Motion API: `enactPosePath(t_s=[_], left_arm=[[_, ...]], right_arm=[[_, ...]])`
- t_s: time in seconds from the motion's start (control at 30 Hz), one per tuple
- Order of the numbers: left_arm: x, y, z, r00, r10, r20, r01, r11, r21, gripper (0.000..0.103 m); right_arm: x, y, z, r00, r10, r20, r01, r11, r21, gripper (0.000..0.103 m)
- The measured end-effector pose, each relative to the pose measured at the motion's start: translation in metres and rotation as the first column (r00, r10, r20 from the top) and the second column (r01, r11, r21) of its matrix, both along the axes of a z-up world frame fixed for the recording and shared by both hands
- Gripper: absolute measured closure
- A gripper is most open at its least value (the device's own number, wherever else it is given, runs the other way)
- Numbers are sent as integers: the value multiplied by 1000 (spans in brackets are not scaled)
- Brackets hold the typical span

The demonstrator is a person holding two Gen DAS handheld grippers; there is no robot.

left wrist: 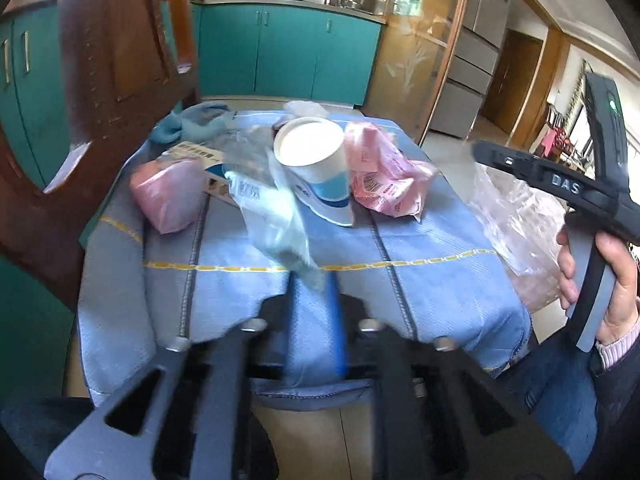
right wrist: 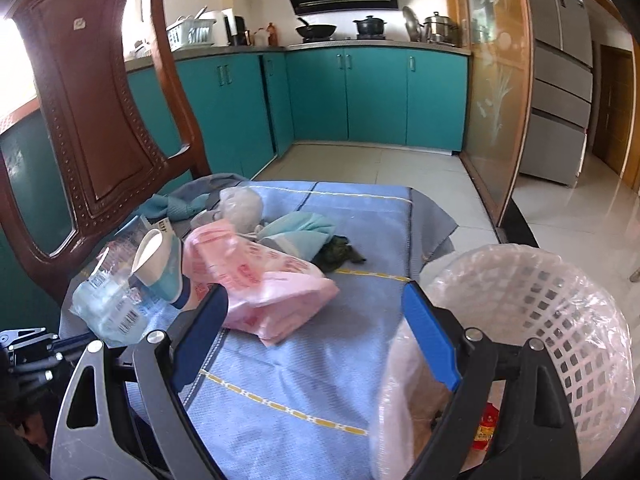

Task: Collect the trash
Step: 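Grasp the clear plastic packet with the left tool while the right grasps the pink bag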

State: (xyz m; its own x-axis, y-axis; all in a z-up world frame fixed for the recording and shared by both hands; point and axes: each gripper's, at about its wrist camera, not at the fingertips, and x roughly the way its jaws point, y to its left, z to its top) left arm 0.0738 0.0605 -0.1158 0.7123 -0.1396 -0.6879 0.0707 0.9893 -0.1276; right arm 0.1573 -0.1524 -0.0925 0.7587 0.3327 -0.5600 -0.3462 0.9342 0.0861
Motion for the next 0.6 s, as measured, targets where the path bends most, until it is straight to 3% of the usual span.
enactPosePath(t_s=[0.07,0.2,0.43,0.53,0.57,0.6], left_arm=[[-3,2,2,999,43,15,-43,999,-1,42],[0,17,-3,994,106,-19,-106,994,-16,30],[32,44,-7,984,168,-52,-170,984,-54,30],[43,47,-12,981,182,-72,-185,981,-50,30],[45,48,-13,980,183,-73,-187,981,-57,31],[47,48,-13,981,177,-76,-182,981,-65,42]], right_arm=[[0,4,0,1000,10,-7,-10,1000,-7,16],[0,16,-4,999,38,-17,-39,999,-38,16],[20,47,-19,990,113,-84,-122,987,-108,16],[30,64,-31,987,118,-107,-136,973,-185,16],[33,69,-35,988,111,-109,-133,968,-213,16],[35,72,-38,988,107,-112,-131,965,-229,16]])
